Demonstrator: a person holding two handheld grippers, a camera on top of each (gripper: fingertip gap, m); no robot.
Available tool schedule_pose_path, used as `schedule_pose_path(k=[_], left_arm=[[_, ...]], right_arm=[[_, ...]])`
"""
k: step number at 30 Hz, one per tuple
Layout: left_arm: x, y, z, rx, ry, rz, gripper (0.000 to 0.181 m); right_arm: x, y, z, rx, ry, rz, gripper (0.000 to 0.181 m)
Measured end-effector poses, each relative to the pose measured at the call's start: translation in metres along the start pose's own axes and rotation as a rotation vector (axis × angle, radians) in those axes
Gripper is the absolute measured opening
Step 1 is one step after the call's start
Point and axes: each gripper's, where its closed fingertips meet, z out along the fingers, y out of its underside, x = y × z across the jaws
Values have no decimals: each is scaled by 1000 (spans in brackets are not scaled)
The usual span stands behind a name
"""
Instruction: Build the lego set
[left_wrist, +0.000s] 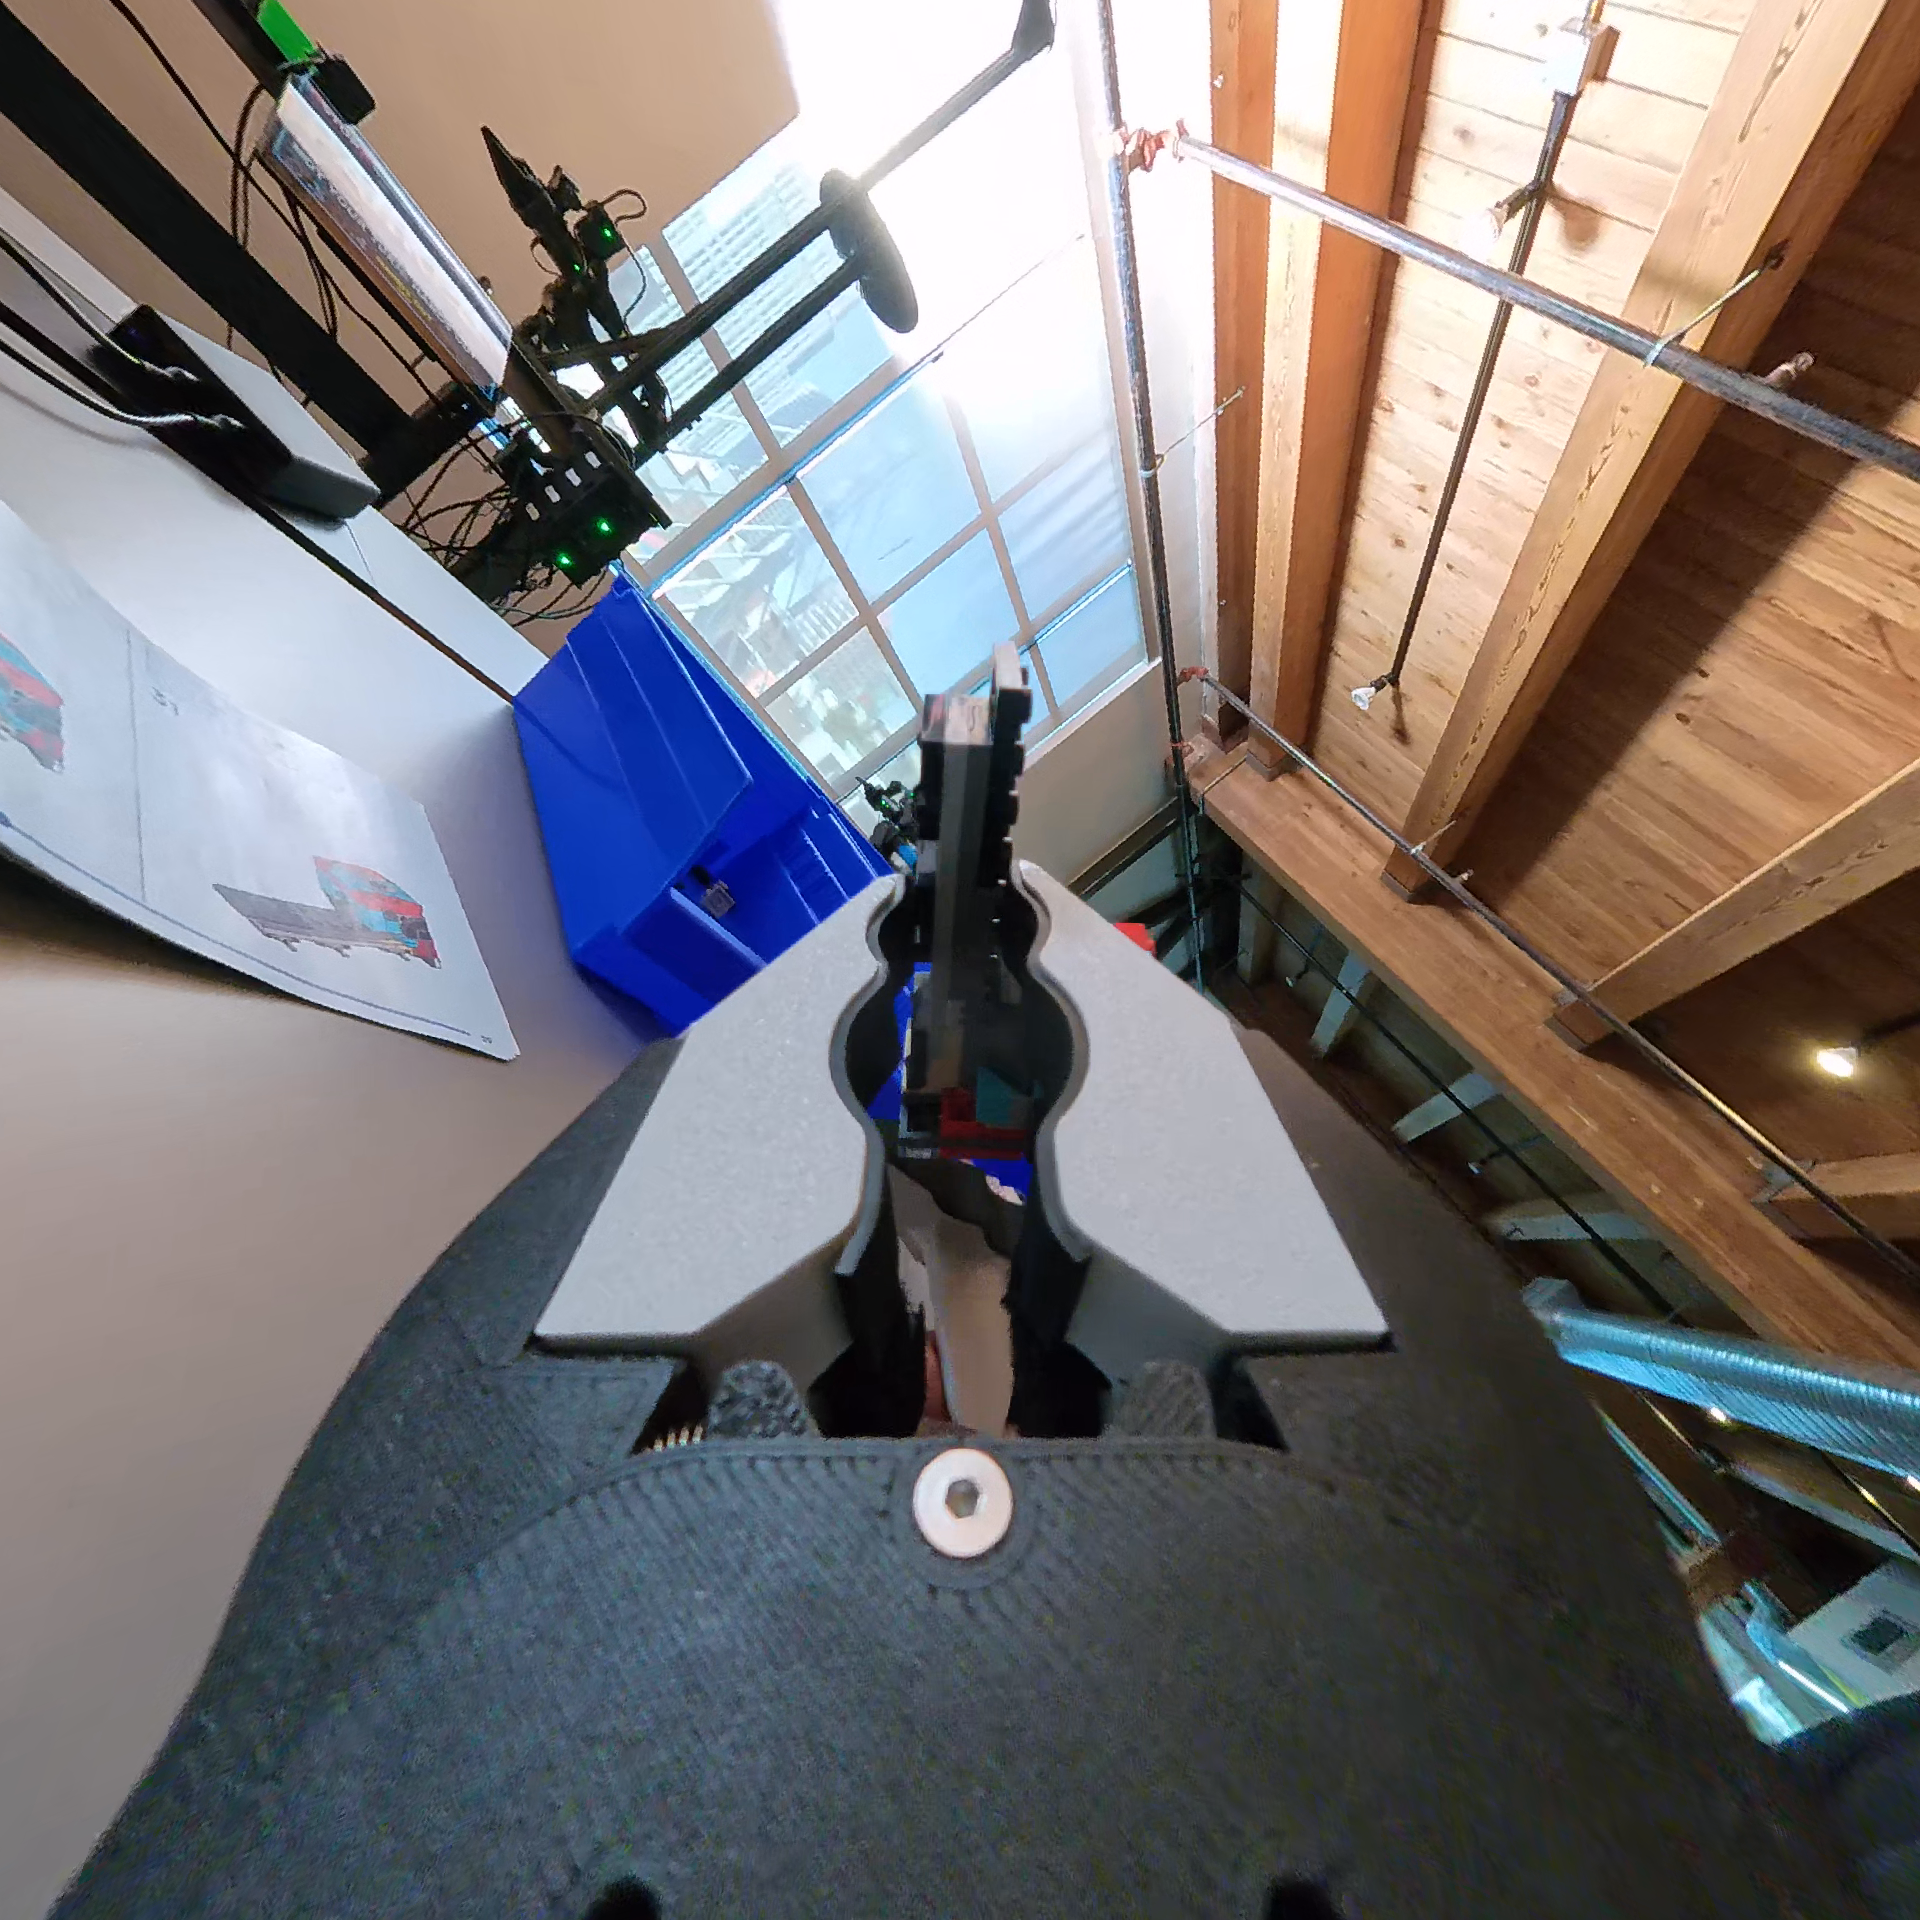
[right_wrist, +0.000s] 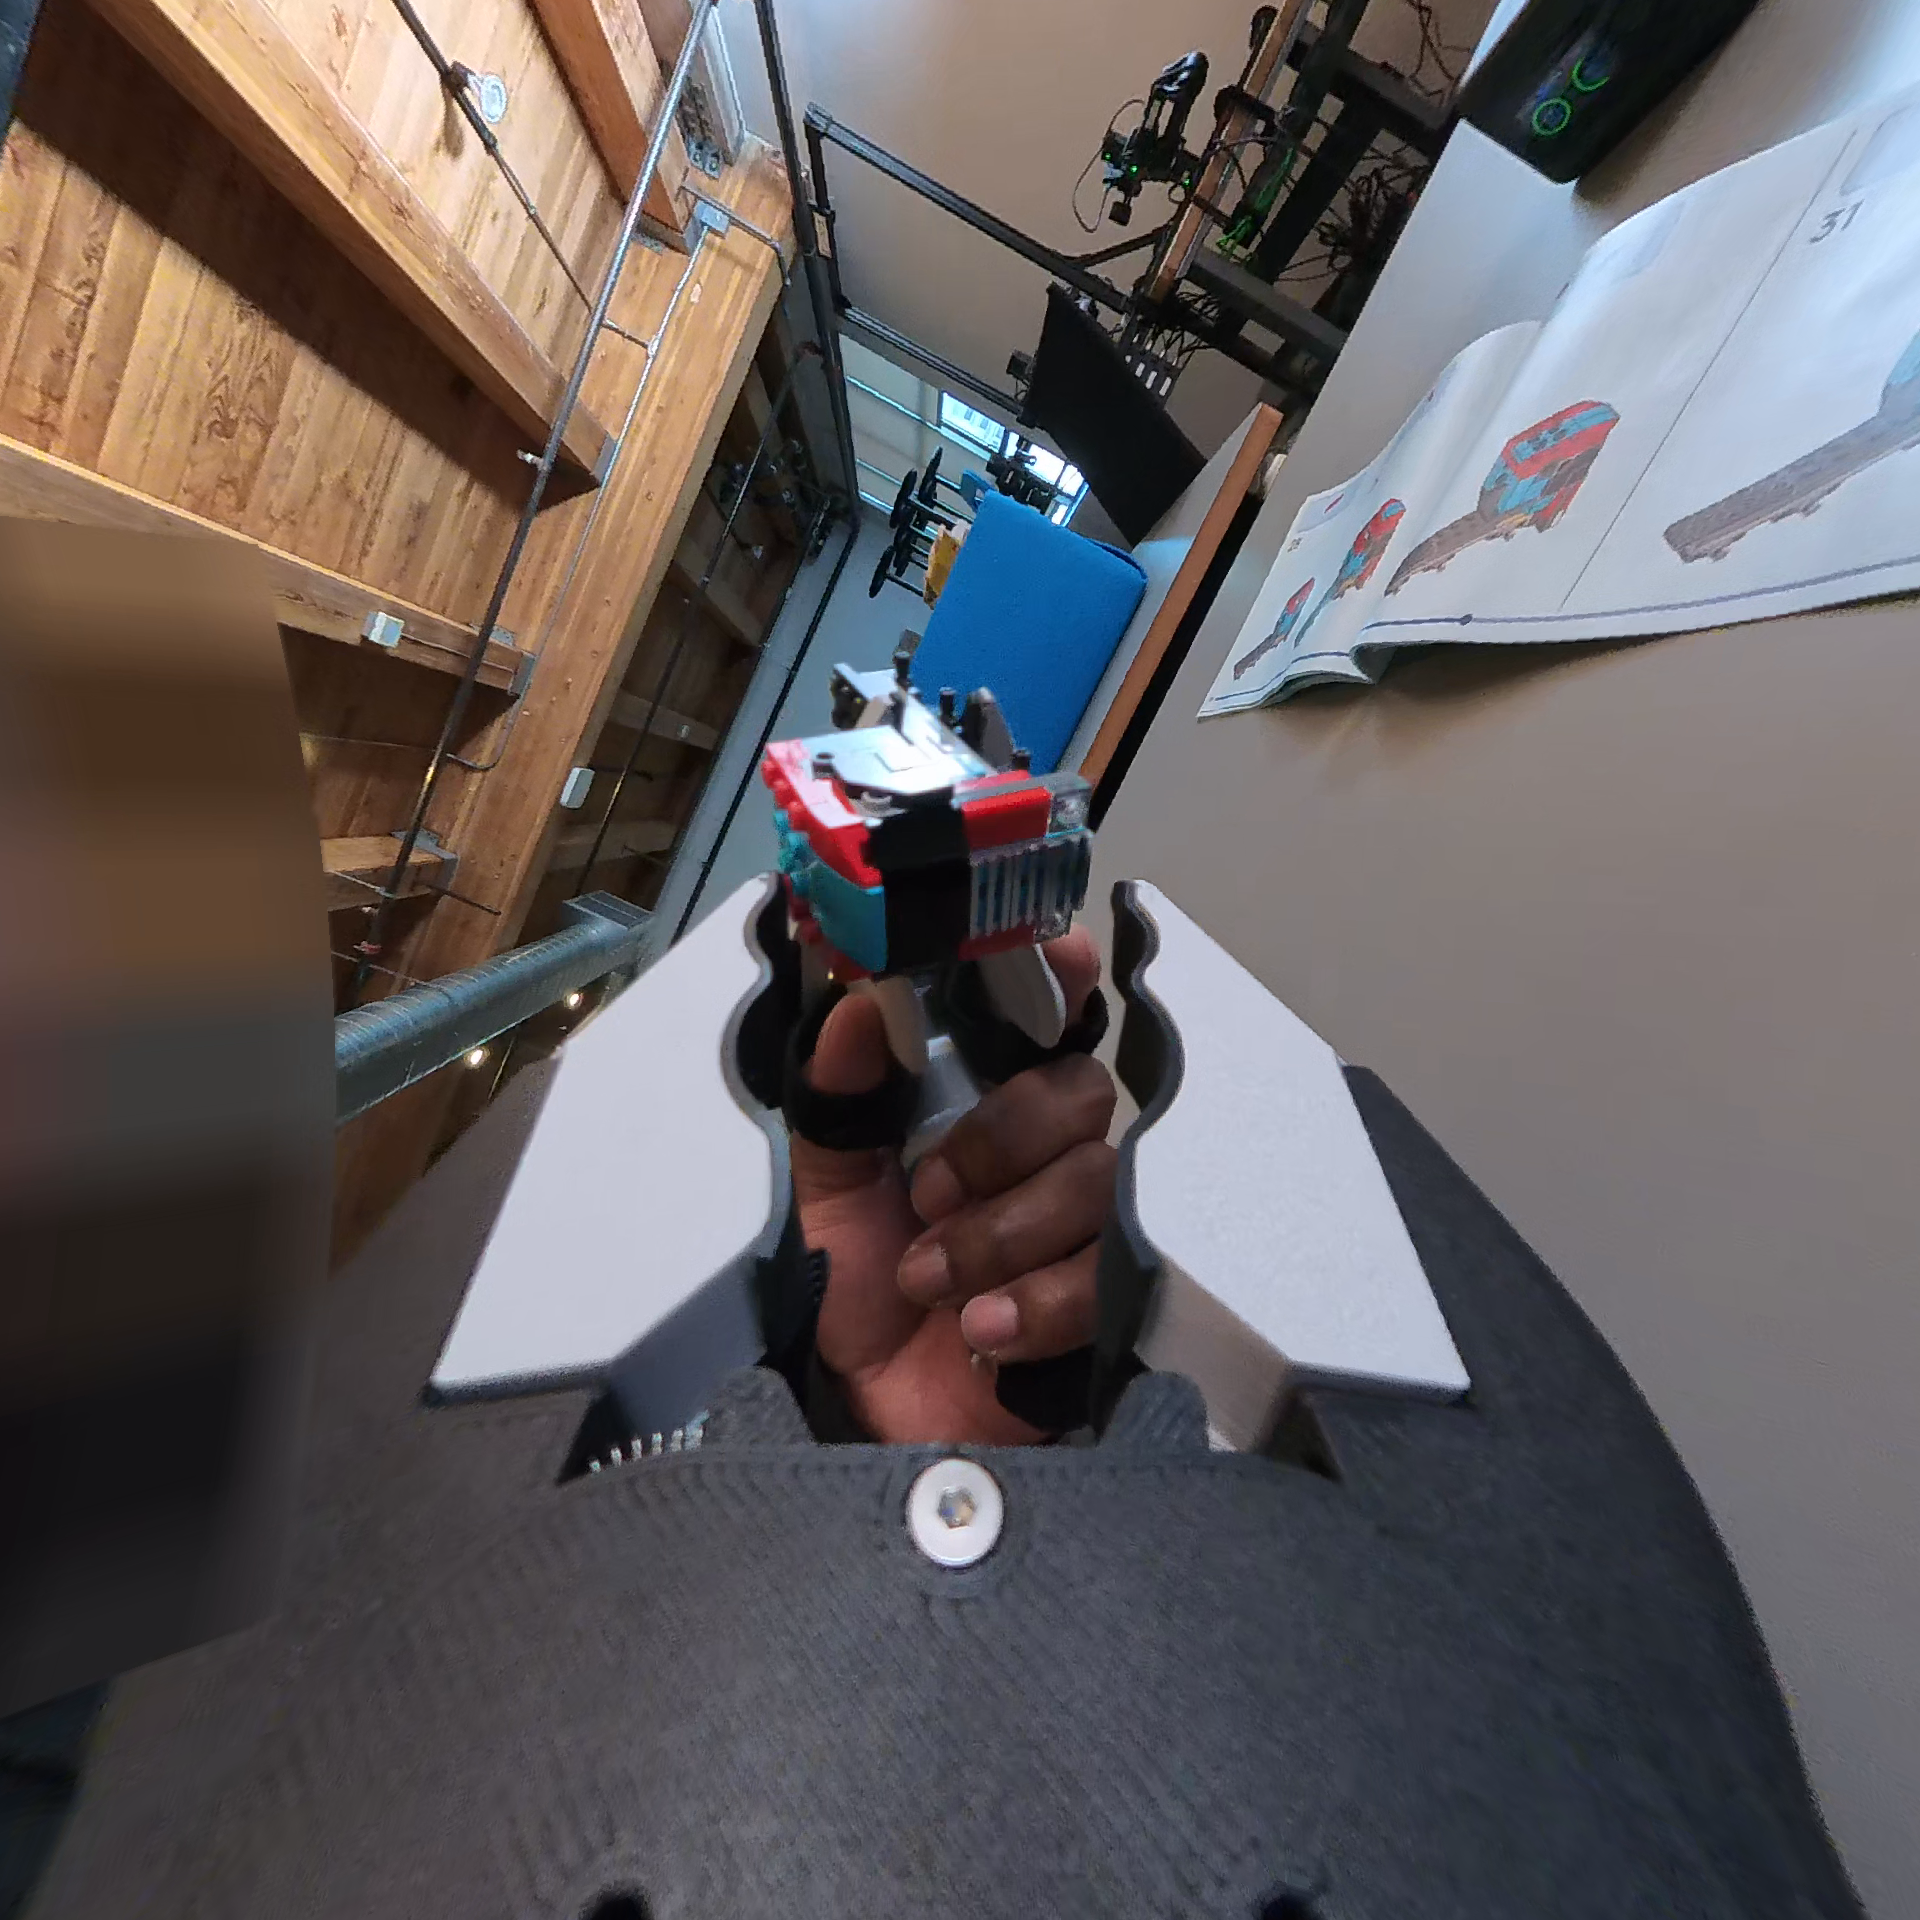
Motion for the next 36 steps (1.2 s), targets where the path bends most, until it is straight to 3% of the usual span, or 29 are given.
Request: schedule_pose_path(k=[3, 13, 18, 26, 30, 36], left_arm=[[0, 3, 1, -15, -3, 10, 16], [0, 6, 3, -11, 2, -18, 16], [-17, 3, 0, 22, -69, -79, 16], [-45, 10, -6, -14, -155, -204, 17], [-52, 11, -7, -21, -175, -207, 17], [-63, 7, -9, 6, -204, -239, 17]], right_arm=[[-2, -2, -2, 14, -18, 10, 55], [-1, -4, -6, -15, 15, -5, 55], [7, -5, -14, -22, 41, -29, 69], [30, -28, -40, -40, 196, -365, 73], [43, -29, -39, -152, 253, -518, 73], [52, -49, -32, -232, 227, -599, 72]])
